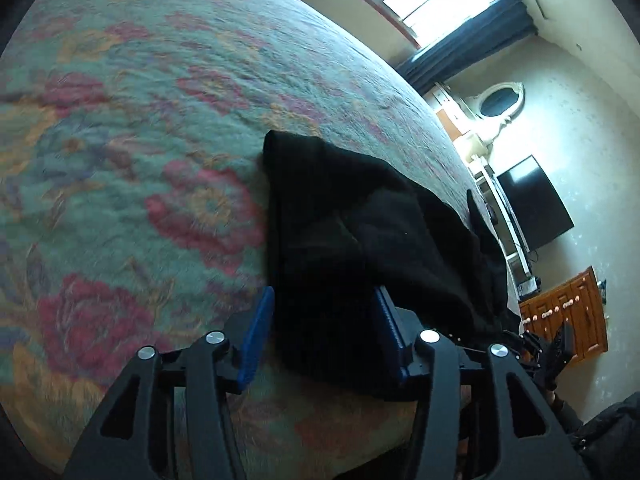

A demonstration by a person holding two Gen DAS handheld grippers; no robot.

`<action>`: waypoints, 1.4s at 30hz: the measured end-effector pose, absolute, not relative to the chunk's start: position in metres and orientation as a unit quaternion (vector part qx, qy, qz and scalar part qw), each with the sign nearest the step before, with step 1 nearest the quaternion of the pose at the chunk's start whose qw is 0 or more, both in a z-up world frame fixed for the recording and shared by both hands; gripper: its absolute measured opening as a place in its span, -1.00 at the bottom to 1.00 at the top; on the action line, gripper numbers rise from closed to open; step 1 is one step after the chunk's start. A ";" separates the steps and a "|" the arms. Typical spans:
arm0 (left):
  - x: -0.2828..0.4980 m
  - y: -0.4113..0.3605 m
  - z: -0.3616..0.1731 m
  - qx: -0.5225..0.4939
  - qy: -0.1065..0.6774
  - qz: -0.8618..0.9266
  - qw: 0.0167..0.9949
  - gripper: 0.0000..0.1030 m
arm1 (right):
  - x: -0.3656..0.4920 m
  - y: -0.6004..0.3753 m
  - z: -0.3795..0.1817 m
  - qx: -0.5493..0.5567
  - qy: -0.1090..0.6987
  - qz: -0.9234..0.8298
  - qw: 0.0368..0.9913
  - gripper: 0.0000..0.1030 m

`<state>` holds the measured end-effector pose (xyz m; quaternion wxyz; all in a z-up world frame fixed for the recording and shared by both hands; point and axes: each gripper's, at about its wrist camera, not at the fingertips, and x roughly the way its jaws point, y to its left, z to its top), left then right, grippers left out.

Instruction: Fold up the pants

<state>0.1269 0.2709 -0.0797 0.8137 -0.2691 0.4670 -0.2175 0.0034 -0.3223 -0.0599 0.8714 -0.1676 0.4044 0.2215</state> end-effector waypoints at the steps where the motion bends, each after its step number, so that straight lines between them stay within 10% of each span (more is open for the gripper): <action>1: 0.117 0.274 -0.076 -0.292 0.455 -0.207 0.815 0.13 | 0.005 -0.332 -0.051 -0.104 0.403 0.223 0.881 0.14; 4: 0.097 0.264 -0.060 -0.347 0.409 -0.204 0.819 0.45 | 0.017 -0.362 -0.030 0.072 0.387 0.215 0.894 0.35; 10: 0.110 0.235 -0.074 -0.442 0.421 -0.132 0.781 0.46 | 0.051 -0.413 -0.054 0.350 0.413 0.125 0.831 0.35; 21: 0.133 0.220 -0.083 -0.479 0.396 -0.042 0.782 0.44 | 0.065 -0.390 -0.101 0.435 0.449 0.072 0.777 0.38; 25: 0.146 0.206 -0.085 -0.449 0.413 -0.048 0.791 -0.29 | 0.071 -0.379 -0.103 0.420 0.453 0.060 0.784 0.44; 29: 0.151 0.198 -0.088 -0.438 0.418 -0.059 0.793 -0.79 | 0.079 -0.375 -0.109 0.382 0.467 0.051 0.796 -0.74; 42: 0.127 0.195 -0.073 -0.466 0.381 -0.100 0.792 -0.86 | 0.034 -0.383 -0.084 0.380 0.403 0.100 0.827 -0.79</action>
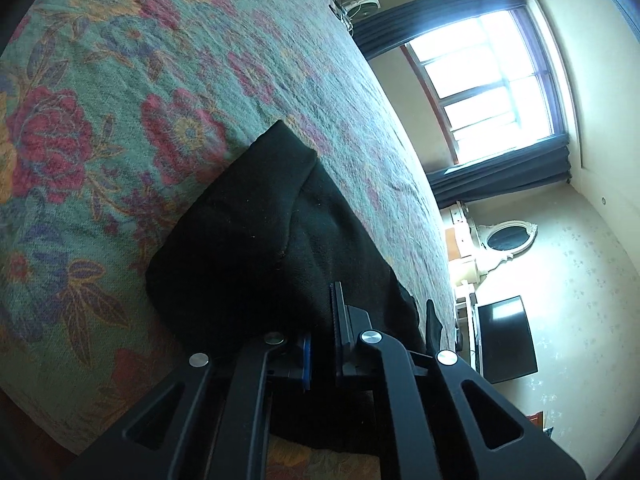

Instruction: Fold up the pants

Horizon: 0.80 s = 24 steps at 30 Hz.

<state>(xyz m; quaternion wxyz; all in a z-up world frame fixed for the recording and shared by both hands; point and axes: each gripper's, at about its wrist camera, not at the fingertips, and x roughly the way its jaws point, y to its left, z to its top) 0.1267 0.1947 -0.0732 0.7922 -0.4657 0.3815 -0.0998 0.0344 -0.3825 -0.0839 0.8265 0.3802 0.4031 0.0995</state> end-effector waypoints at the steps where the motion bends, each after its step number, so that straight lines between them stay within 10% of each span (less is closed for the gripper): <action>1: 0.126 0.197 -0.078 -0.463 0.386 -0.099 0.792 -0.86 | 0.029 -0.383 -0.090 0.379 0.408 0.097 0.825 -0.79; 8: 0.128 0.200 -0.113 -0.486 0.407 -0.106 0.766 -0.78 | 0.023 -0.379 -0.138 0.372 0.440 0.080 0.813 -0.78; 13: 0.116 0.204 -0.091 -0.453 0.400 -0.107 0.790 -0.66 | 0.024 -0.386 -0.109 0.366 0.428 0.071 0.823 -0.14; 24: 0.112 0.198 -0.040 -0.362 0.346 -0.104 0.859 0.38 | 0.155 -0.402 0.002 0.128 0.407 0.024 0.904 0.20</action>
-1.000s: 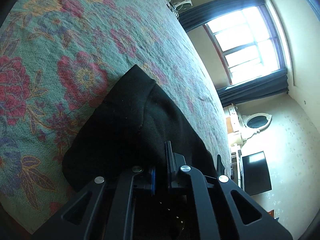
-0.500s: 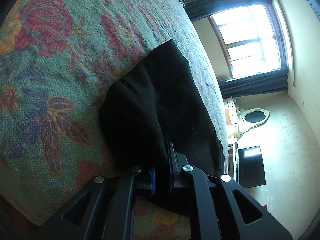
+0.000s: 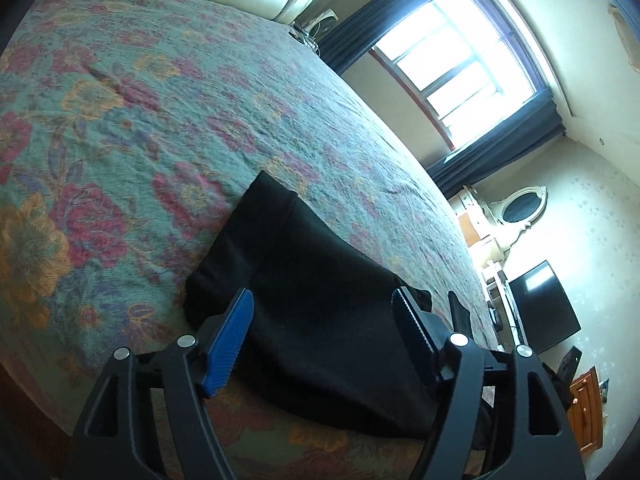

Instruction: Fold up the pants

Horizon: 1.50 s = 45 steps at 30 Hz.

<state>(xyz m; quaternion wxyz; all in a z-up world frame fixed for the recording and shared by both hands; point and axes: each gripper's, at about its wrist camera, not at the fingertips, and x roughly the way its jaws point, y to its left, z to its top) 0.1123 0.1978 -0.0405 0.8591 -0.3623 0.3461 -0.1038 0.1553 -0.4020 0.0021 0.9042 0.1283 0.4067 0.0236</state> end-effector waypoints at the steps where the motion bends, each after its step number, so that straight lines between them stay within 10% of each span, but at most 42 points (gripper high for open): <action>1: 0.119 0.191 -0.043 -0.366 0.351 -0.110 0.855 0.38 | 0.184 -0.395 0.003 0.101 0.417 0.015 0.903 0.20; 17: 0.137 0.133 -0.075 -0.367 0.389 -0.140 0.833 0.54 | 0.393 -0.362 -0.113 -0.098 0.552 -0.142 0.816 0.19; 19: 0.136 0.135 -0.076 -0.371 0.387 -0.142 0.832 0.54 | 0.394 -0.371 -0.115 -0.069 0.554 -0.131 0.819 0.02; 21: 0.135 0.132 -0.075 -0.369 0.387 -0.141 0.833 0.54 | 0.392 -0.377 -0.111 -0.061 0.557 -0.124 0.819 -0.80; 23: 0.135 0.129 -0.073 -0.363 0.390 -0.136 0.835 0.54 | 0.385 -0.383 -0.103 -0.072 0.548 -0.120 0.825 -0.86; 36: 0.128 0.049 -0.038 -0.320 0.406 -0.209 0.830 0.54 | 0.141 -0.538 0.060 0.141 0.329 -0.055 0.932 -0.88; 45: 0.116 -0.097 -0.031 -0.241 0.442 -0.338 0.795 0.54 | -0.039 -0.639 0.028 0.192 0.319 -0.130 0.919 -0.88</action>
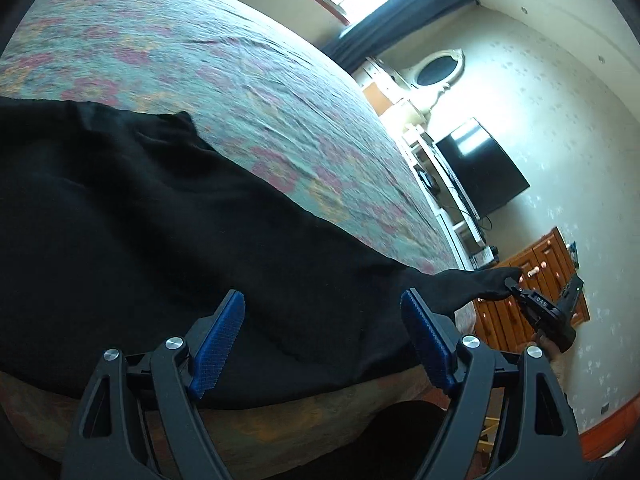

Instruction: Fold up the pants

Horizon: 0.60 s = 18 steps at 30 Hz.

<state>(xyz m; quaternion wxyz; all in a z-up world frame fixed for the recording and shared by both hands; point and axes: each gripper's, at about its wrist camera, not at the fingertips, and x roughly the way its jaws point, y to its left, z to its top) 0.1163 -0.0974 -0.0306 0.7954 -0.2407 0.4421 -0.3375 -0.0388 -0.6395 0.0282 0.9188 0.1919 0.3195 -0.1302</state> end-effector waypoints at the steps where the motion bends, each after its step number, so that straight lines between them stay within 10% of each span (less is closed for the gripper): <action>1: 0.116 -0.113 -0.031 -0.237 0.445 -0.347 0.790 0.54 | -0.050 -0.649 0.017 0.209 0.326 -0.133 0.912 -0.88; 7: 0.111 -0.189 -0.042 -0.222 0.476 -0.383 0.760 0.54 | -0.093 -0.677 -0.059 0.290 0.381 -0.110 0.871 -0.82; 14: 0.111 -0.233 -0.056 -0.197 0.506 -0.386 0.746 0.54 | -0.125 -0.727 -0.082 0.353 0.364 -0.092 0.857 0.32; 18: 0.108 -0.247 -0.058 -0.189 0.513 -0.384 0.744 0.54 | -0.107 -0.777 -0.092 0.408 0.330 -0.029 0.851 0.37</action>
